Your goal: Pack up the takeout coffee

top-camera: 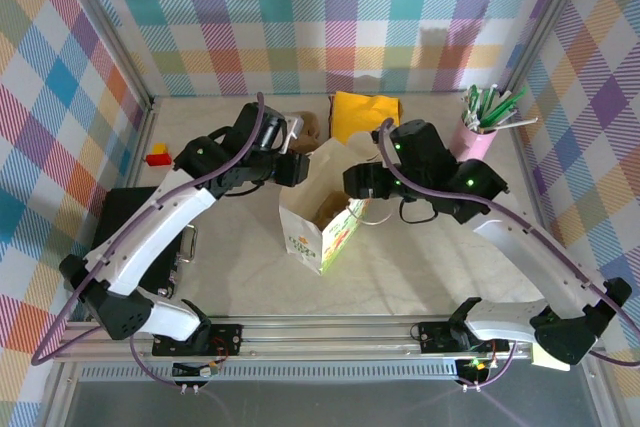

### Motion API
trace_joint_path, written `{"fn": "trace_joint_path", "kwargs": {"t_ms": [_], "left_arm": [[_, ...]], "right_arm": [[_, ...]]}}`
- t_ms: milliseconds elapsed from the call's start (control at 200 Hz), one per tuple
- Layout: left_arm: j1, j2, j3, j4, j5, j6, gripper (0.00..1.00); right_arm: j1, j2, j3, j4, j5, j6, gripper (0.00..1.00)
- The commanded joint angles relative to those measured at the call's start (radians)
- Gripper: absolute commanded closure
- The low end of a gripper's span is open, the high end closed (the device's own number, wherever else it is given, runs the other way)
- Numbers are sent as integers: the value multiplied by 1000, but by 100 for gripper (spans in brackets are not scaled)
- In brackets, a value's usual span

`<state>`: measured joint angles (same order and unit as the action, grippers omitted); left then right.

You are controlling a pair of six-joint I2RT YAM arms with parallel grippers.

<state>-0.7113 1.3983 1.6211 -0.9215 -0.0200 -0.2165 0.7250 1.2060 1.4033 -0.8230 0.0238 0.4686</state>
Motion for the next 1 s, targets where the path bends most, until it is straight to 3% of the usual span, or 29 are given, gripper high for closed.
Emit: {"fn": "trace_joint_path", "kwargs": {"t_ms": [0,380,585,995], "left_arm": [[-78,-25,71,-43,-126,15,65],[-163,188,91,0,35,-17,80],[-164,302,76,-40,29,-4,89],[-134,328,-97,41,76,-23,97]], "right_arm": [[-36,-24,-40,55,-9,88,25],[-126,-7,-135,118,-136,158,28],[-140,6,-171,145,-155,164,31],[-153,14,-213,164,-172,159,40]]}}
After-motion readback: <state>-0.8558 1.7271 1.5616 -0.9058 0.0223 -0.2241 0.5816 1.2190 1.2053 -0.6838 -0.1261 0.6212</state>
